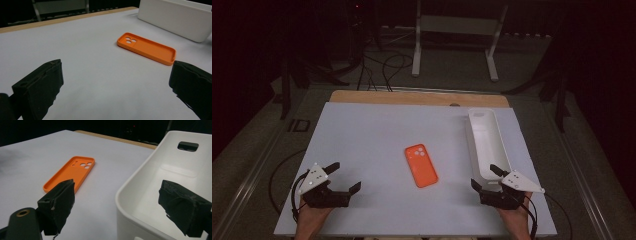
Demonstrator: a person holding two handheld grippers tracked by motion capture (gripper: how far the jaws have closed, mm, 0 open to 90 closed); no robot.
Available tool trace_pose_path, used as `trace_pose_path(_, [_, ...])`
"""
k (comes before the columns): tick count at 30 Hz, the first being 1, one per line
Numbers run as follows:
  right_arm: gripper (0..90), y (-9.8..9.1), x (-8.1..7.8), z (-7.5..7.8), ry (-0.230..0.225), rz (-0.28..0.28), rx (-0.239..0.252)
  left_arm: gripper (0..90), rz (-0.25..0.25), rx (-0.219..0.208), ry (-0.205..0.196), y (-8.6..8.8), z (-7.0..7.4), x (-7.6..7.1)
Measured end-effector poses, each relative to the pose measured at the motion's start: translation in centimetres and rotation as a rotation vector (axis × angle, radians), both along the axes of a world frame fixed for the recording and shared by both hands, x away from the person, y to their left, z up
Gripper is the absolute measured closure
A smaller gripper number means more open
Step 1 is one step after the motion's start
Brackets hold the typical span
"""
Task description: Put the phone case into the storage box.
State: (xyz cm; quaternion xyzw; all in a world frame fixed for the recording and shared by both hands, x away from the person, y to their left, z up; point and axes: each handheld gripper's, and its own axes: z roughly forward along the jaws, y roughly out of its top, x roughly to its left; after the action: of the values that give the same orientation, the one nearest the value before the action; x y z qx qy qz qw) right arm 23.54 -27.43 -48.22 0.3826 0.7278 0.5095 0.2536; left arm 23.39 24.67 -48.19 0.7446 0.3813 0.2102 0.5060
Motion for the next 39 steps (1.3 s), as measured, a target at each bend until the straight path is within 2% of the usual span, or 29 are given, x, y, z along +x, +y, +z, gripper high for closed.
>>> trace_pose_path(10, [13.5,-0.1,0.1,-0.2,0.004,-0.006,-0.006,0.0,0.01,0.011,0.012,-0.2,-0.1,0.1])
trace_pose_path(20, [13.4,0.2,0.1,-0.3,-0.003,-0.005,-0.021,0.0,0.009,0.017,0.007,-0.6,0.0,0.2])
trace_pose_path(26, [13.3,0.3,0.0,-0.1,-0.007,-0.009,-0.011,0.0,0.006,0.015,0.004,-1.1,0.1,0.3])
trace_pose_path(36, [13.4,0.2,0.3,0.0,-0.004,-0.01,-0.009,0.0,-0.026,-0.004,0.011,-2.2,0.9,1.0])
trace_pose_path(39, [13.4,0.2,0.3,-0.1,0.002,-0.009,-0.013,0.0,-0.028,0.003,0.008,-2.5,1.1,1.2])
